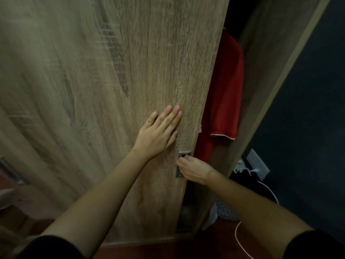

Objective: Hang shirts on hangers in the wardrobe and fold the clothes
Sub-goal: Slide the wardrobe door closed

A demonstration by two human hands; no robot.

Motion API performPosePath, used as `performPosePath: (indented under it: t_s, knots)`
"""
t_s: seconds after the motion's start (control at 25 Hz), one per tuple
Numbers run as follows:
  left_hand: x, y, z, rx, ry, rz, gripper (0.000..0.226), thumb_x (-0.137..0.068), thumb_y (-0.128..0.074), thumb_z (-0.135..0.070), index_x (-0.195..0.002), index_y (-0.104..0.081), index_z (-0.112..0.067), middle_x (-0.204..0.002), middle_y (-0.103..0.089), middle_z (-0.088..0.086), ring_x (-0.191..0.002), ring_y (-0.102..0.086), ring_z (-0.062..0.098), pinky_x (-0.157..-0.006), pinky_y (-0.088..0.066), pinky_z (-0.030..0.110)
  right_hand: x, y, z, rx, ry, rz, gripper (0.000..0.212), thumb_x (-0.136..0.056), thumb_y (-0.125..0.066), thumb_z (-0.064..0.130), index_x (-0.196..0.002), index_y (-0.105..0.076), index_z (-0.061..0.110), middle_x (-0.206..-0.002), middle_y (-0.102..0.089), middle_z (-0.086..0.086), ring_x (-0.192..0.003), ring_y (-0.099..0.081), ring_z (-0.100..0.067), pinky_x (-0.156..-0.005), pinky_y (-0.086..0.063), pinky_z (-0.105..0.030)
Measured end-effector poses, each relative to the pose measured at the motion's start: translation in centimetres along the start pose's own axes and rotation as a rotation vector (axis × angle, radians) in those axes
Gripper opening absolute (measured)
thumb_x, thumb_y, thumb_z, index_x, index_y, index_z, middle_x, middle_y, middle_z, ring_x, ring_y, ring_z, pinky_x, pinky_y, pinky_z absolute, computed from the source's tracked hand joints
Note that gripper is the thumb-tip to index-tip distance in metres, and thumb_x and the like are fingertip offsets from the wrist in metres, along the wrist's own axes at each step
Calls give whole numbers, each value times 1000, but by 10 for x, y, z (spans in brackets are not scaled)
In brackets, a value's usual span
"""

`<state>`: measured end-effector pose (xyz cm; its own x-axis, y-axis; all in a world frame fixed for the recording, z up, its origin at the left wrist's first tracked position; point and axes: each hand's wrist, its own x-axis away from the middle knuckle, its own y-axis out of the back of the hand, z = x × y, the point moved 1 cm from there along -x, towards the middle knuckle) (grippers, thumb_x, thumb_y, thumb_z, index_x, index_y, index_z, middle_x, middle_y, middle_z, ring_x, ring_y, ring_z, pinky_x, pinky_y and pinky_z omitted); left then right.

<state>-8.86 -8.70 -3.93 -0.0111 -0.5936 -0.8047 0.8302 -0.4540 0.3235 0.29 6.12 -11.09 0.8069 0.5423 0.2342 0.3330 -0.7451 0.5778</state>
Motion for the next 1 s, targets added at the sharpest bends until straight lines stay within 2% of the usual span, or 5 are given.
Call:
performPosePath:
  t_s: [0.2,0.36,0.76,0.88,1.0]
  knots:
    - [-31,-10,-45,1,21,-27,64,-97,-37,-38,-150,-15,-10,-158,-5,6,-147,4,18,-114,-2,38,39,-34,-9,-58,-41,78,23,-87,-56,25,-104,-68,14,-108,-59,-2,-95,-51,-22,-87,-46,-32]
    - [-50,-18,-75,-20,14,-43,63,-98,-34,-38,-150,-14,-9,-159,9,7,-147,5,19,-116,4,37,71,-46,-12,-95,-70,49,30,-94,-42,18,-117,-59,8,-121,-52,-6,-108,-48,-24,-98,-41,-35]
    - [-72,-27,-109,-36,-5,-88,62,-97,-37,-38,-149,-17,-10,-153,-21,0,-146,2,19,-115,0,37,102,-70,-20,-213,-119,60,28,-92,-46,23,-109,-65,13,-112,-57,-1,-100,-52,-21,-93,-43,-32]
    - [-75,-29,-115,-53,17,-76,62,-97,-38,-37,-149,-18,-9,-155,-16,4,-146,3,20,-115,1,38,107,-74,-22,-217,-136,18,26,-90,-49,25,-106,-67,16,-106,-59,2,-96,-53,-18,-91,-44,-29]
    - [-78,-30,-121,-63,44,-64,64,-98,-36,-37,-150,-15,-8,-158,5,8,-146,6,21,-116,5,39,110,-75,-22,-251,-155,4,23,-87,-54,31,-99,-71,20,-99,-61,6,-90,-55,-15,-87,-45,-27]
